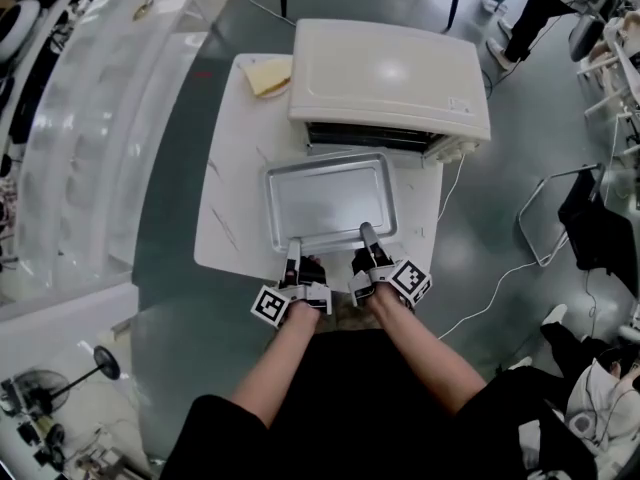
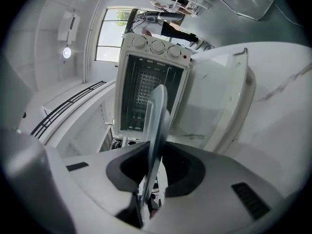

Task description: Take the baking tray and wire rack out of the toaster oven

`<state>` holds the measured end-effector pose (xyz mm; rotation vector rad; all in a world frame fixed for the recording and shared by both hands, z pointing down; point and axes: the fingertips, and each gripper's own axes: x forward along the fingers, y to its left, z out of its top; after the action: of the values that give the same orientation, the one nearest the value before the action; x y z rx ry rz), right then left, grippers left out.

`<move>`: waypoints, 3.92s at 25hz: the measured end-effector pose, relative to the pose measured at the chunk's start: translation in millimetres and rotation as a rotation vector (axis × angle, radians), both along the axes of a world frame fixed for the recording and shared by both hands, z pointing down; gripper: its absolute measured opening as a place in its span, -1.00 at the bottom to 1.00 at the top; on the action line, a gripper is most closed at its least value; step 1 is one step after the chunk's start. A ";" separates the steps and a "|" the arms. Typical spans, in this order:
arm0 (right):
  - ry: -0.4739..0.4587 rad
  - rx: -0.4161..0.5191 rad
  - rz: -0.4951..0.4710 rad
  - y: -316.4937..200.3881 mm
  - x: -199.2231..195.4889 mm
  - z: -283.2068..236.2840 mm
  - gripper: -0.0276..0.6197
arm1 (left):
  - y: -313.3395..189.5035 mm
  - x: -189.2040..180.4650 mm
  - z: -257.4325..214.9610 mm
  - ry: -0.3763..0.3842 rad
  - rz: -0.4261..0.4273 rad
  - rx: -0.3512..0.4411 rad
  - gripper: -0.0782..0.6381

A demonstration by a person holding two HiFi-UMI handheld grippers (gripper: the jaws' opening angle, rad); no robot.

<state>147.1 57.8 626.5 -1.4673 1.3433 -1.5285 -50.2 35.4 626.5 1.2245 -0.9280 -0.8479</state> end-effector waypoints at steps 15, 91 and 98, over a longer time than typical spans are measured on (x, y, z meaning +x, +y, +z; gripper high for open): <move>-0.005 -0.056 -0.131 -55.4 -157.0 30.0 -0.64 | -35.2 -156.0 35.2 -0.024 -0.102 -0.045 -0.55; 0.003 0.021 0.185 -87.8 130.7 -45.5 -0.65 | -145.0 87.3 -22.5 -0.170 0.284 0.062 -0.55; -0.004 0.019 0.188 -105.3 165.0 -19.6 -0.84 | -171.3 126.2 5.5 -0.147 0.233 0.032 -0.73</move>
<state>312.1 -47.5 606.9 -1.5312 1.1778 -1.3945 75.9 -135.9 632.0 1.4066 -0.8710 -0.5959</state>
